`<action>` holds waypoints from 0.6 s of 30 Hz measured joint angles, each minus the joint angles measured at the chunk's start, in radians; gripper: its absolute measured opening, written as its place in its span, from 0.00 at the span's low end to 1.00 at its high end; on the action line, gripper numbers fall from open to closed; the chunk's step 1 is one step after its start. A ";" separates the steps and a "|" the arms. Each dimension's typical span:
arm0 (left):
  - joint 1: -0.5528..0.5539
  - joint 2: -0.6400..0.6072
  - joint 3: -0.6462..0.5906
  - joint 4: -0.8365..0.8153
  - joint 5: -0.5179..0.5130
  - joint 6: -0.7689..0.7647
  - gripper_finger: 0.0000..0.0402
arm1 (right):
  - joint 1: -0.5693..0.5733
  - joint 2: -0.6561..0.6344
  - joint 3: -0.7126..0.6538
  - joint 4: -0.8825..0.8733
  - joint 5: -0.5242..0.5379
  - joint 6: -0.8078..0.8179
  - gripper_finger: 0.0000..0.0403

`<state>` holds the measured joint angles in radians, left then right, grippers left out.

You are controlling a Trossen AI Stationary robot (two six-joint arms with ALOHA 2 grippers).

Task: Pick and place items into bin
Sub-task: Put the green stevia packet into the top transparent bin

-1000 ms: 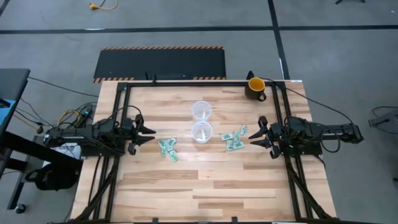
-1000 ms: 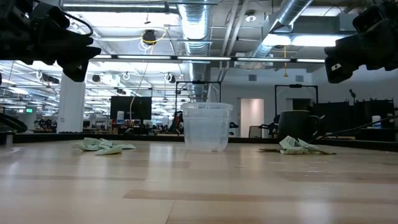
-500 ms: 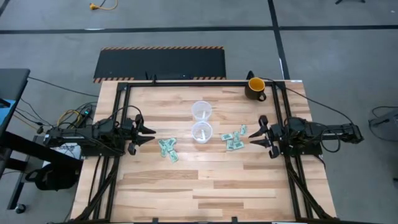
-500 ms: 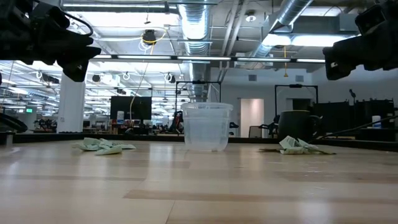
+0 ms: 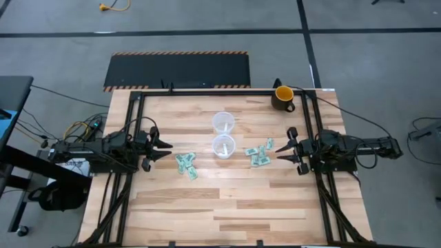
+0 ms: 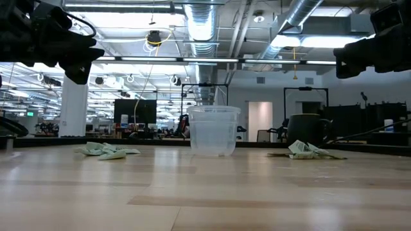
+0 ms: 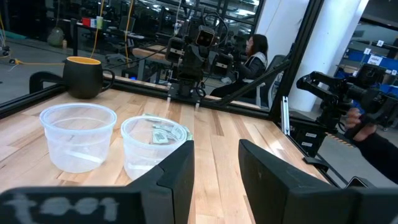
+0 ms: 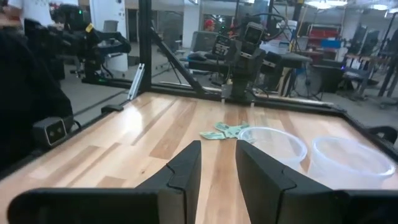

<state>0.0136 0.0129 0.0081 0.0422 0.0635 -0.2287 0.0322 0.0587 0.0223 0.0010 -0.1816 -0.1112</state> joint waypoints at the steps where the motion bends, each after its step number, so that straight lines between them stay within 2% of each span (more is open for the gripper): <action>1: 0.000 0.000 0.000 0.000 0.000 0.000 0.28 | 0.000 0.000 0.000 0.001 0.000 0.016 0.23; 18: 0.000 0.000 0.000 0.000 0.000 0.000 0.28 | -0.002 0.000 -0.002 0.240 0.004 0.058 0.23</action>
<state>0.0138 0.0128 0.0082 0.0422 0.0635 -0.2287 0.0303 0.0586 0.0208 0.2412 -0.1775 -0.0528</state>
